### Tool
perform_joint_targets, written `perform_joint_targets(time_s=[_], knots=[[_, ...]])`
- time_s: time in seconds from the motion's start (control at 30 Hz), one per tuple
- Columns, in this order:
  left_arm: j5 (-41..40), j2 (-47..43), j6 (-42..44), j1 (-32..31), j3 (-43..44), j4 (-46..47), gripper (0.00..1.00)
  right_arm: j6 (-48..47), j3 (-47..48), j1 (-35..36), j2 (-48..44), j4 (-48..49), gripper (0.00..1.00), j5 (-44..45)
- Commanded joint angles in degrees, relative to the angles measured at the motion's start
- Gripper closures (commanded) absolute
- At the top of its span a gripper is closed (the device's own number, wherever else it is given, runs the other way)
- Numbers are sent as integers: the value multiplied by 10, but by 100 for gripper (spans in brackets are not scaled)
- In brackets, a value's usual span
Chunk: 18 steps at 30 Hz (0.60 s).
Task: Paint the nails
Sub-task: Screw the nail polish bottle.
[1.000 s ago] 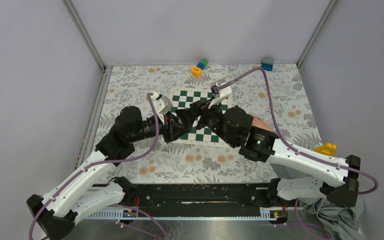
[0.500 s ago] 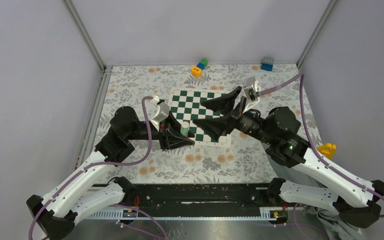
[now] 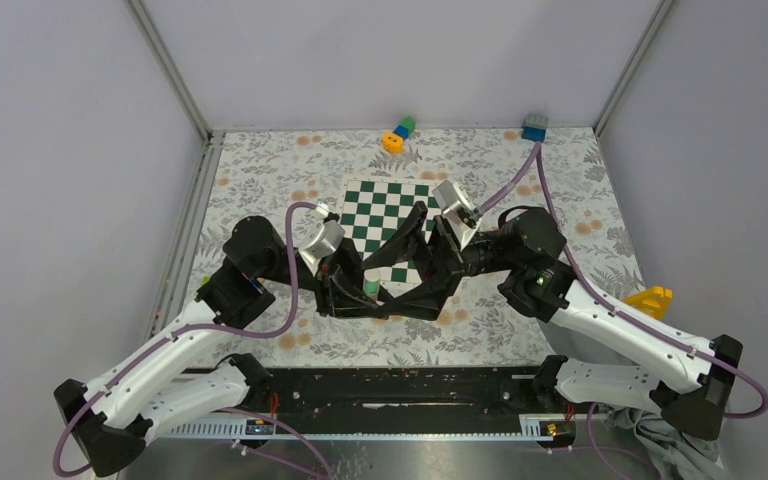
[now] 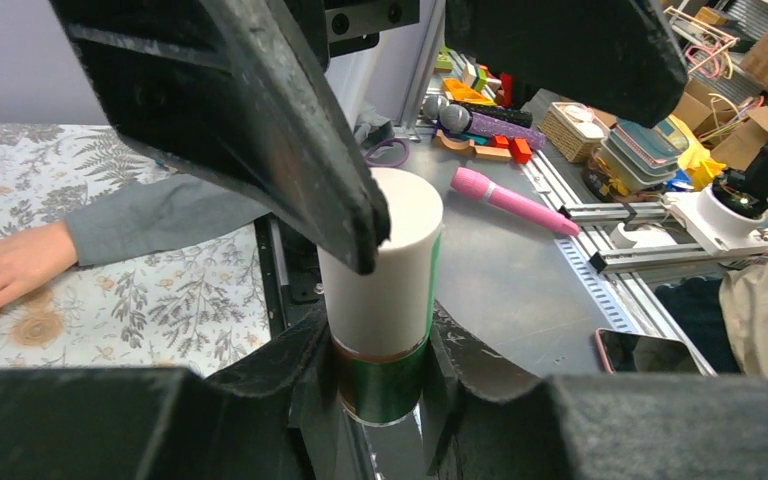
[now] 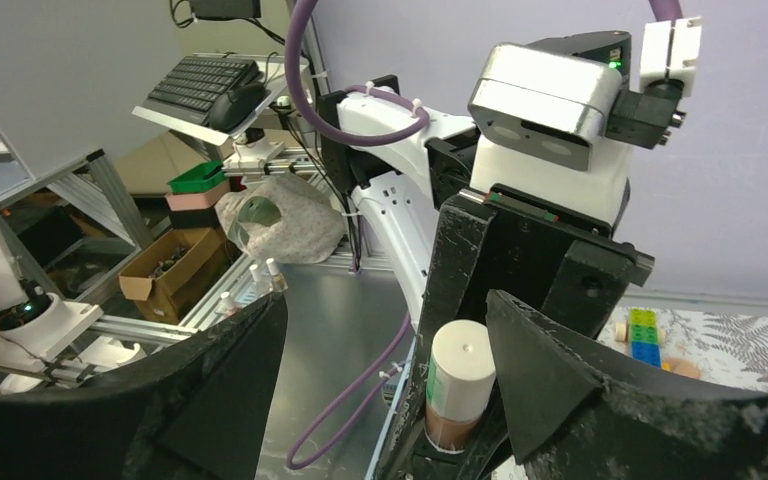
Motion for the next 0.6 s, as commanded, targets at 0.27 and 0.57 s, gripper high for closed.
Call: perform_joint_targets(time_s=[0.27, 0.57], knots=[[32, 4, -16, -7, 10, 52, 100, 17, 4, -4, 12, 50, 23, -24], [33, 2, -16, -8, 10, 51, 100, 3, -7, -4, 11, 40, 22, 6]])
